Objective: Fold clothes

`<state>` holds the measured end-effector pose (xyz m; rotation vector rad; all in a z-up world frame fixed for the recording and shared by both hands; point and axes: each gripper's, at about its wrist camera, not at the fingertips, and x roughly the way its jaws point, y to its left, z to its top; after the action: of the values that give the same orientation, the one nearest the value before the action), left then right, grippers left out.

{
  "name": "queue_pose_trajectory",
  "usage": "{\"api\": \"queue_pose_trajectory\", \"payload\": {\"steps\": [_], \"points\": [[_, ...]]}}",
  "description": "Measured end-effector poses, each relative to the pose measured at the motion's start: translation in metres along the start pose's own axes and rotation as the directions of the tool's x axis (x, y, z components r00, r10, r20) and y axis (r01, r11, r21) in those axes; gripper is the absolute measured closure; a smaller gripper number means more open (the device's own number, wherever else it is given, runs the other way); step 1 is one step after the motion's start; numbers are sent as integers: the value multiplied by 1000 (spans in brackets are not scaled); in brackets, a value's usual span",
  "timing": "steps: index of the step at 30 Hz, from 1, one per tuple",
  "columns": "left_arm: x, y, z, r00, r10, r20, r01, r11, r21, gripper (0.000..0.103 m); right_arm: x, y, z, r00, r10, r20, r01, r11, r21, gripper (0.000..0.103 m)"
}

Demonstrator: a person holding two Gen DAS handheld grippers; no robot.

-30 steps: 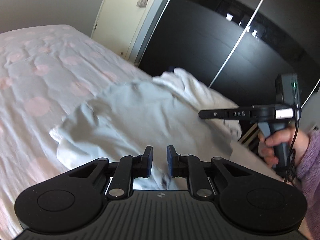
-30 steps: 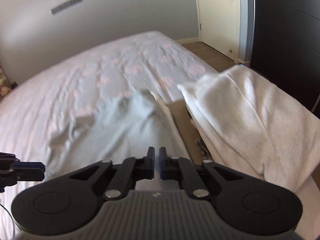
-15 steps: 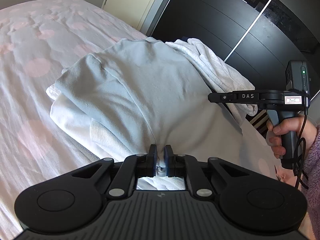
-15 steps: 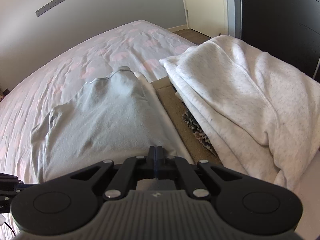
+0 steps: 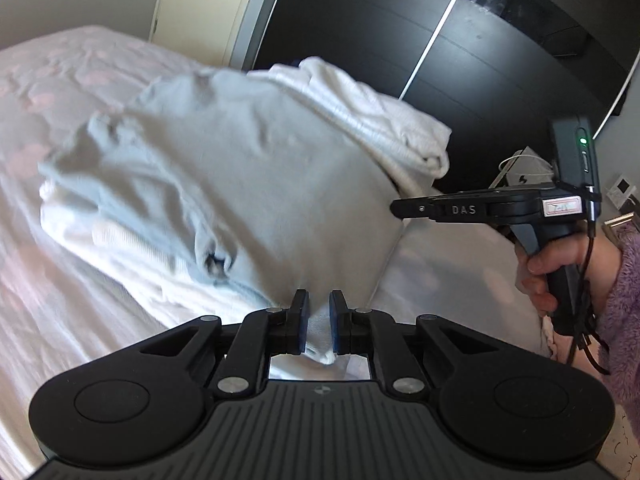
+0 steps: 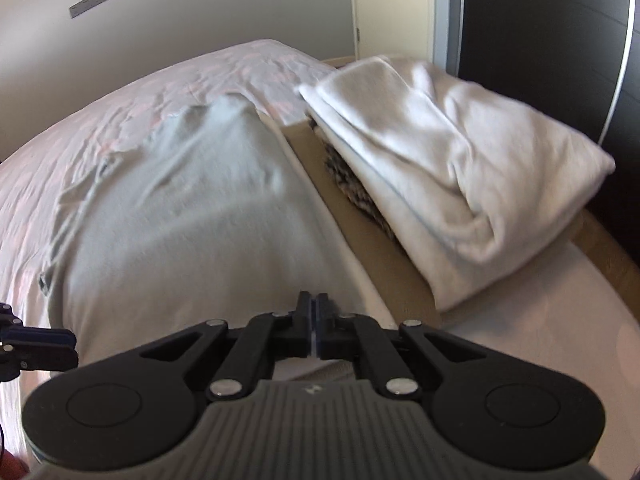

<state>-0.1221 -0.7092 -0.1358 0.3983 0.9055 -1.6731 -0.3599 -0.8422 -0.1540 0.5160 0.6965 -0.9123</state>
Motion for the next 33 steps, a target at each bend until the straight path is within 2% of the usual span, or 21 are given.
{"api": "queue_pose_trajectory", "payload": {"steps": [7,10,13,14,15,16,17,18,19,21,24,28,31,33], "points": [[-10,5,-11,999,20,-33,-21,999,-34,95,3,1,-17,997,-43,-66,44,999,23,100],[-27,4,-13,999,49,-19,-49,998,-41,94,-12,3,-30,999,-27,-44,30,997,67,95],[-51,-2,-9,995,104,9,-103,994,-24,84,-34,11,-39,1000,-9,-6,10,995,103,93],[-58,-5,-7,992,121,20,-121,993,-17,77,-43,18,-42,1000,-4,9,3,994,108,85],[-67,-8,-5,990,139,33,-139,990,-6,66,-53,26,-44,1000,1,23,-4,994,107,70],[-76,-12,-3,987,154,54,-154,988,4,59,-62,32,-45,999,13,41,-17,994,104,62],[-85,-16,-1,983,168,75,-169,985,13,48,-71,39,-47,998,25,60,-31,994,101,54],[-92,-19,1,978,189,86,-191,981,14,44,-81,46,-48,996,37,79,-45,994,98,54],[-99,-23,3,973,211,97,-213,977,15,44,-88,54,-49,995,49,92,-58,994,94,52],[-113,-30,7,960,253,119,-256,967,15,43,-103,70,-50,991,62,116,-72,994,83,38],[-132,-38,8,941,300,157,-306,952,10,37,-122,94,-51,986,60,158,-69,996,55,25],[-154,-52,5,898,365,247,-384,923,30,28,-147,118,-56,978,36,204,-44,998,35,20],[-168,-58,0,863,400,310,-424,905,12,27,-161,131,-59,974,32,224,-44,998,47,17],[-174,-64,-5,835,435,338,-467,884,16,27,-169,139,-64,974,27,227,-41,998,56,11]]}}
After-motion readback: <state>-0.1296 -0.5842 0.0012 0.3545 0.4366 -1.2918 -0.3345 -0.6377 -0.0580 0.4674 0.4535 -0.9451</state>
